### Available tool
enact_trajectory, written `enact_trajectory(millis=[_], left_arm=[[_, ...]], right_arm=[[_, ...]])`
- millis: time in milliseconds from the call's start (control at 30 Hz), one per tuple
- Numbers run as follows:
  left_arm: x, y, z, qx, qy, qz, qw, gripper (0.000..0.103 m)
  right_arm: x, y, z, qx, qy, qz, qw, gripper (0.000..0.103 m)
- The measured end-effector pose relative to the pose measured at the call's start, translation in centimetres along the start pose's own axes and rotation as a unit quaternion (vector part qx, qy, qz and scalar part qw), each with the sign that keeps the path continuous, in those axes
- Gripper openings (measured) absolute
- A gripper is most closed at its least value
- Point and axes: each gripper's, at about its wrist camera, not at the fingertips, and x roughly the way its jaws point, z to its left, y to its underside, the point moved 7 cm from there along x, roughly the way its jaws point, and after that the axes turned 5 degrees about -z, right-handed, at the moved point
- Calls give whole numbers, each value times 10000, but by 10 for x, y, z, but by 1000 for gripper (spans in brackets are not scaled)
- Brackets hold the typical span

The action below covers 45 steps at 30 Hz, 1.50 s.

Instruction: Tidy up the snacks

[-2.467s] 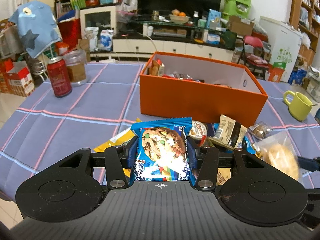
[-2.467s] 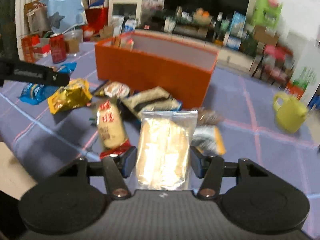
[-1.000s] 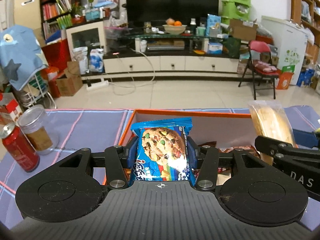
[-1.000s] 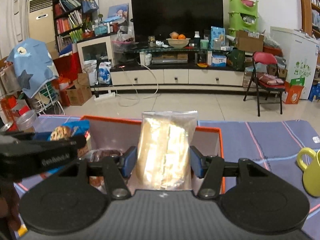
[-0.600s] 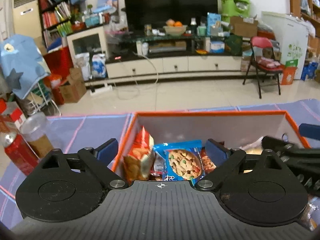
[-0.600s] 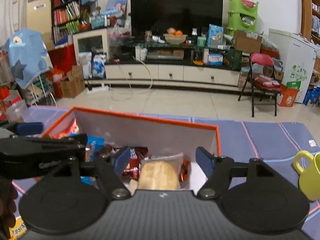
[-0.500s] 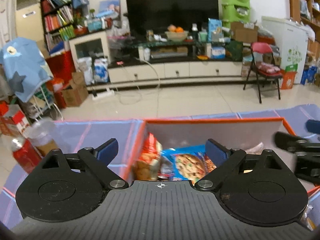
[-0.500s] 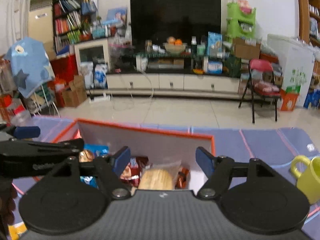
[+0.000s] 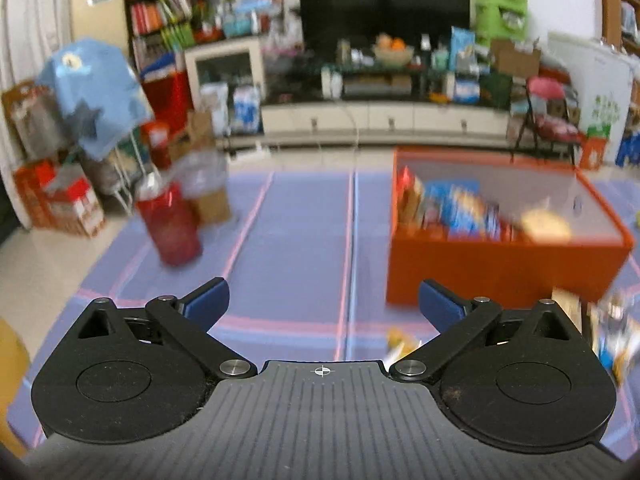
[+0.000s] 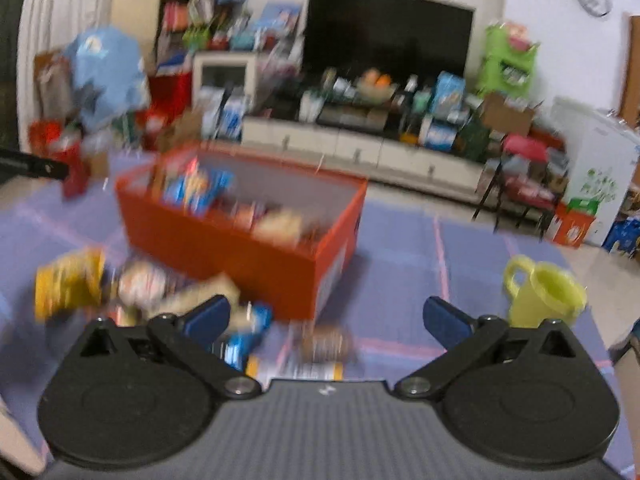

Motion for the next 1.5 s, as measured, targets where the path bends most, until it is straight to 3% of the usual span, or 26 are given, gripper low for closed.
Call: enact_trajectory(millis=[67,167,333,467,567,667,800,933,1033,1067,1133,1167,1200,1300,1500], left_arm=[[6,14,4,128,144,149,9997,81],[16,29,-4,336,338,305,9984,79],[25,38,-39,1100,649,204,9916,80],[33,52,-55,1560,874,390,9831,80],[32,62,-60,1718,1050,453,9785,80],[37,67,-60,1785,1090,526,9765,77],[46,69,-58,1791,1187,663,9744,74],[59,74,-56,1733,1270,807,9733,71],[66,79,-59,1722,1351,933,9713,69],[67,80,-60,1694,1376,920,9715,67],[69,78,-61,1552,1432,962,9727,49],[69,77,-61,1441,1479,997,9734,31],[68,76,-62,1345,1506,1055,9737,25],[63,73,-63,1351,1305,1042,9767,13],[44,58,-59,1070,1068,814,9851,9]], right_arm=[[6,18,2,-129,-214,252,9994,102],[11,33,1,-159,-173,392,9990,102],[1,33,17,-81,-674,173,9975,102],[0,31,67,-443,-1348,49,9899,102],[6,40,111,-770,-1821,259,9799,100],[13,47,146,-1225,-1872,349,9740,99],[31,44,158,-1157,-1811,539,9752,96],[50,47,159,-710,-1952,942,9736,76],[60,52,162,-776,-1888,1039,9734,75],[61,52,163,-757,-1896,1037,9734,68],[61,50,162,-741,-1846,1024,9747,53],[62,49,162,-718,-1853,1050,9744,43],[62,48,161,-692,-1825,1087,9747,41],[59,47,157,-653,-1771,1175,9750,37],[46,42,154,-740,-1596,1021,9791,37]])
